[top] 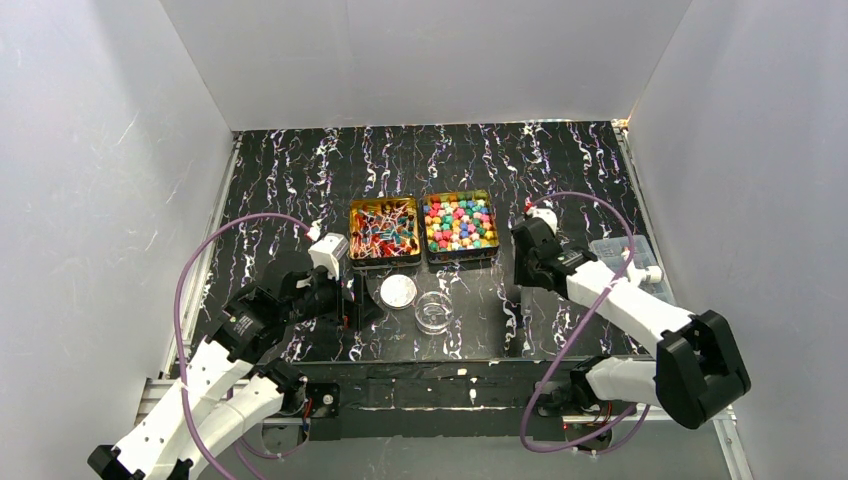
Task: Pack the candies
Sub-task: Pick up the spatula from the center of the board.
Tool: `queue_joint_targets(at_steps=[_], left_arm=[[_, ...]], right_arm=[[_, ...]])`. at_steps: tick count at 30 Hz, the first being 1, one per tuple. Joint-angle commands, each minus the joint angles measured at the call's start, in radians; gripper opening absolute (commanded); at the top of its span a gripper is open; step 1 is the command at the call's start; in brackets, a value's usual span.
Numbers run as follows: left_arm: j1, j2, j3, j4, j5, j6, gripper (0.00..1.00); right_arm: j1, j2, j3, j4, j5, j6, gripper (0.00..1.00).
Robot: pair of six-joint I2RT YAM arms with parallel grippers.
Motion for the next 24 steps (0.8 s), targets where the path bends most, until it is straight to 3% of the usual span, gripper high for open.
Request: queue_joint_targets(at_steps=[1,7,15,24], left_arm=[[-0.004,0.020,0.010,-0.009,-0.028,0.000,0.98],[-0.004,0.075,0.106,-0.045,-0.025,-0.012,0.98],[-0.004,0.226,0.342,-0.185,-0.059,-0.036,0.98],[-0.003,0.334,0.506,-0.237,0.013,-0.099,0.98]], right_arm=[[-0.004,-0.070,0.103,-0.038,-0.082,-0.090,0.15],[-0.004,-0.101,0.190,-0.074,-0.244,-0.188,0.14],[-0.002,-0.103,0.276,-0.103,-0.568,-0.308,0.15],[0.086,-0.107,0.339,-0.168,-0.707,-0.428,0.15]])
